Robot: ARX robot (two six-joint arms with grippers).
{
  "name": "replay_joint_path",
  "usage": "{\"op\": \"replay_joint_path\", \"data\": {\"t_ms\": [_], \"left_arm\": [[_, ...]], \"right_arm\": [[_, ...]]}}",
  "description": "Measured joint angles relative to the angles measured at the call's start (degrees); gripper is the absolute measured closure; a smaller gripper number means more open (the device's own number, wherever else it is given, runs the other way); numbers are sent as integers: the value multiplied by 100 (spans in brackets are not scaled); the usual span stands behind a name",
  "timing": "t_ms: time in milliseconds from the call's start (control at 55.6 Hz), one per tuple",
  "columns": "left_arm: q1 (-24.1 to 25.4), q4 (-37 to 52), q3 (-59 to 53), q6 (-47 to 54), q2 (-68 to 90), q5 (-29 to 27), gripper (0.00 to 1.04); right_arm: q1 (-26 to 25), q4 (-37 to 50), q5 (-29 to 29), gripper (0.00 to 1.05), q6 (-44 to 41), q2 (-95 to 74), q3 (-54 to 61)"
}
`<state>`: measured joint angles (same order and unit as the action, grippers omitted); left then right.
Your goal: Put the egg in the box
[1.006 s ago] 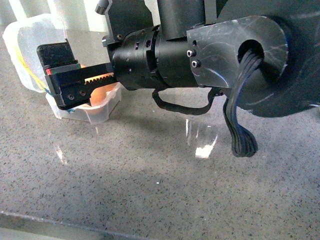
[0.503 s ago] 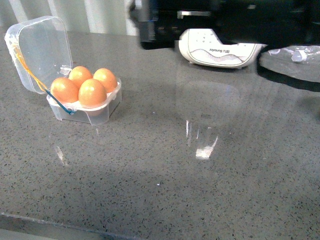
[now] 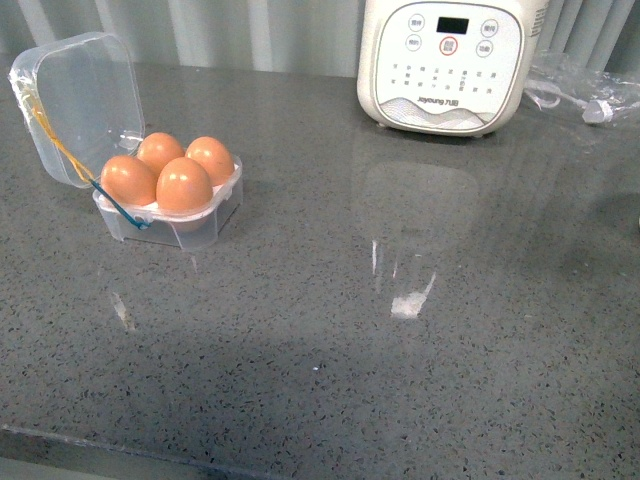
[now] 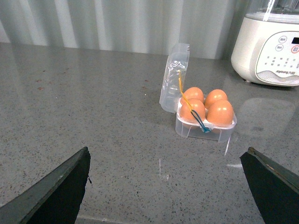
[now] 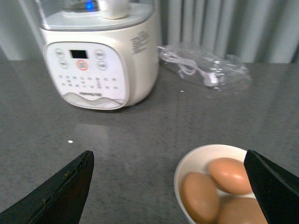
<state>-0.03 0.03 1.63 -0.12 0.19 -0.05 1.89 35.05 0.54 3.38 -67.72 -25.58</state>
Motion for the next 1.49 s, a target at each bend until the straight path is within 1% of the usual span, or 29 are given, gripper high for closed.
{"op": "replay_joint_path", "data": {"t_ms": [72, 144, 323, 341, 395, 413, 485, 521, 593, 665, 755, 809, 827, 863, 916, 988, 1222, 1276, 1492], "left_arm": [[0, 0, 0, 0, 0, 0, 7], [0, 0, 0, 0, 0, 0, 7], [0, 0, 0, 0, 0, 0, 7], [0, 0, 0, 0, 0, 0, 7], [0, 0, 0, 0, 0, 0, 7], [0, 0, 0, 0, 0, 0, 7], [0, 0, 0, 0, 0, 2, 7], [0, 0, 0, 0, 0, 2, 7], [0, 0, 0, 0, 0, 0, 7], [0, 0, 0, 0, 0, 0, 7], [0, 0, 0, 0, 0, 2, 7], [0, 0, 0, 0, 0, 2, 7], [0, 0, 0, 0, 0, 0, 7], [0, 0, 0, 0, 0, 0, 7], [0, 0, 0, 0, 0, 0, 7], [0, 0, 0, 0, 0, 4, 7], [0, 0, 0, 0, 0, 0, 7], [0, 0, 0, 0, 0, 0, 7], [0, 0, 0, 0, 0, 2, 7]], "right_arm": [[-313, 7, -20, 7, -42, 232, 216], [-737, -9, -46, 7, -85, 577, 494], [-1038, -212, -151, 7, -407, 1239, 741], [-1084, -186, -280, 9, -398, 1305, 767], [-1200, -61, -848, 19, -380, 1563, 918], [-1202, -63, -933, 22, -378, 1666, 981], [-1154, -63, -960, 33, -376, 1937, 1178], [-1117, -68, -940, 38, -376, 2044, 1268], [-1008, -111, -831, 53, -374, 2273, 1473], [-874, -208, -706, 70, -372, 2557, 1698], [-765, -323, -595, 88, -363, 2859, 1862], [-671, -389, -472, 95, -363, 2979, 1923], [-577, -431, -295, 99, -361, 3038, 1954], [-433, -483, -129, 102, -374, 3130, 1998], [-280, -566, -94, 102, -358, 3285, 2065], [-212, -667, -98, 102, -358, 3453, 2122], [-205, -1220, -59, 102, -358, 4242, 2350], [-205, -1075, -59, 102, -356, 4321, 2514], [-205, -1488, -59, 102, -358, 4760, 2529]]}}
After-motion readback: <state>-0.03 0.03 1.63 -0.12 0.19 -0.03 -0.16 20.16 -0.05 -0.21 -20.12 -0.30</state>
